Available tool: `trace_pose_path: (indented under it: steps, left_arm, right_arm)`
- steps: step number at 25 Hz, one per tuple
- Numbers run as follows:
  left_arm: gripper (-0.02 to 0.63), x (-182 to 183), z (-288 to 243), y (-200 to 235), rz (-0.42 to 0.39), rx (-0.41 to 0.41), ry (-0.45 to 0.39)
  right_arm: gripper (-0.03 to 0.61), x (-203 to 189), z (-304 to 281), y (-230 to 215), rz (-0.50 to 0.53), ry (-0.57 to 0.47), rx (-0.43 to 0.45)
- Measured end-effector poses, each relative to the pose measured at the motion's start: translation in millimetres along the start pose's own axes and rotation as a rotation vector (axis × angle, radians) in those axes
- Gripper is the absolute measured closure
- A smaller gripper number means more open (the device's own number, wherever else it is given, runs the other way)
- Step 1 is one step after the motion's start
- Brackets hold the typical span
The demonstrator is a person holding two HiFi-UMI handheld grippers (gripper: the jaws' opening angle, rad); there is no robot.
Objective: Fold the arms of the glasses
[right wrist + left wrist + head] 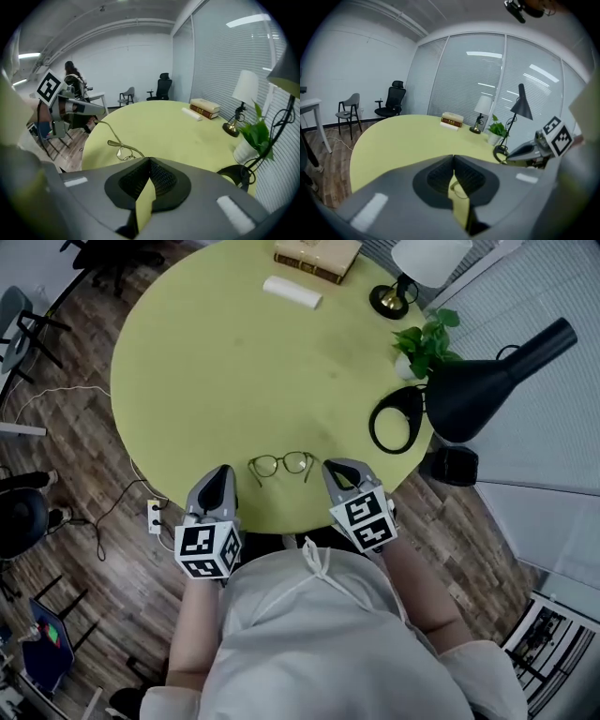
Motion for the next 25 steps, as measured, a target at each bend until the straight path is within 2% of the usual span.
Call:
trace_pose_path:
  steps: [2,3,4,6,10,13,16,21,25]
  left_arm:
    - [0.607,-5,-5,-1,0.012,0.015,0.009]
    - [0.607,-7,-7,-2,0.018,0.018,0.014]
    - [0.607,-8,-9,-2,0.024,0.02,0.018]
    - [0.607,-10,-12,-1,0.035,0.017,0.02]
    - [0.607,-17,-17,-1,0.041,0.009,0.037]
    - [0.607,-21,-20,-1,0.051,0.019,0.047]
    - [0.606,-20,-22,0,0.058,0.024,0.048]
    - [0.606,-19,-22,3,0.049,0.022,0.057]
    - [0.607,-21,-24,2,0.035,0.011,0.066]
  right_arm:
    - [0.564,-2,-8,-2,0.026,0.031,0.063]
    - [0.501,-2,-13,-3,0.041,0.048,0.096]
    - [0.489,-2,-17,-3,0.068,0.066,0.128]
    - [0.479,0,-24,0,0.159,0.092,0.179]
    - [0.442,6,-32,8,0.369,0.095,0.226]
    - [0.451,10,-35,12,0.49,0.084,0.262]
    - [0.465,12,-37,13,0.558,0.094,0.281]
    - [0.549,14,-38,13,0.593,0.097,0.277]
    - [0.561,14,-39,12,0.589,0.077,0.298]
Point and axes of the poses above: the fingertips, and each gripper's own axes: z backward along the fingers, y to its left, x out of its top, the point moved 8 cm from there along z, backward along the fingers, and after that the axes turned 4 degrees about -z, right-handed, at the moved point
